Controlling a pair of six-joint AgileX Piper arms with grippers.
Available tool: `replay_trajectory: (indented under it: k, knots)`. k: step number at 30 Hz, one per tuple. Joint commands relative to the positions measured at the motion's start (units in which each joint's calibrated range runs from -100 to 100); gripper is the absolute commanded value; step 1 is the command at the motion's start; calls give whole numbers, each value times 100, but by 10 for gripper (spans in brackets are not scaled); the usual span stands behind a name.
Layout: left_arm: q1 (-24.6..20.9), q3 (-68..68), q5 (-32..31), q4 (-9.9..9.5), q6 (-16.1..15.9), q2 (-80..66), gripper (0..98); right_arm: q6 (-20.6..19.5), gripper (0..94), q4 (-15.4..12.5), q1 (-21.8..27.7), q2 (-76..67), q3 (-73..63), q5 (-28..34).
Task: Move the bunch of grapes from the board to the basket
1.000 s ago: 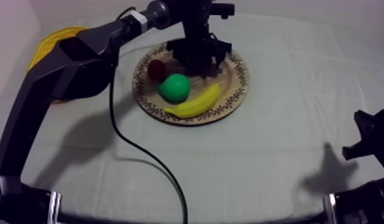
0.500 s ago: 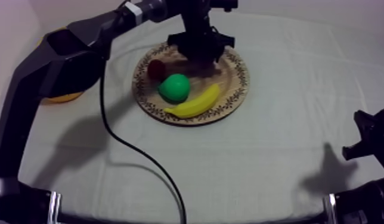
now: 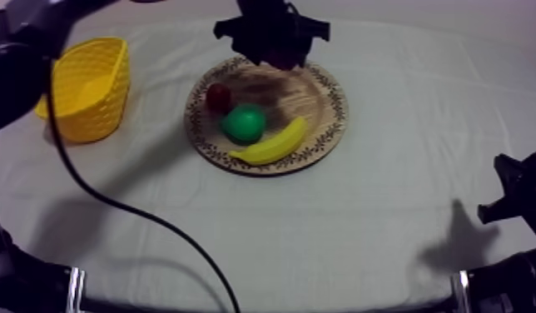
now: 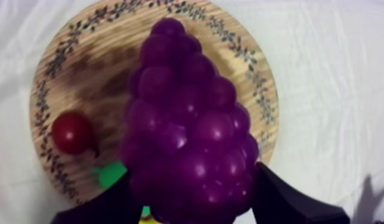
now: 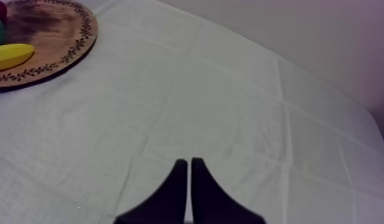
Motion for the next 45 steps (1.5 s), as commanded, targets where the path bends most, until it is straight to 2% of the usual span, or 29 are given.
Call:
replay_trajectory:
  k: [1, 8, 15, 33, 37, 45]
  knots:
    - [-36, 809, -77, 2, 13, -668, 550, -1, 3, -1, -2, 0, 0, 2]
    - [-372, 2125, -233, -33, 1, -1689, 554, -1, 3, -1, -2, 0, 0, 2]
    - [-1089, 3032, -287, -85, -126, -2456, 562, -1, 3, -1, -2, 0, 0, 2]
    - [-2753, 3900, -299, -262, -572, -3239, 571, -1, 3, -1, -2, 0, 0, 2]
    - [-2959, 3919, -293, -309, -623, -3206, 572, -1, 3, -1, -2, 0, 0, 2]
    - [-3070, 3742, -309, -407, -607, -2848, 578, -1, 3, -1, -2, 0, 0, 2]
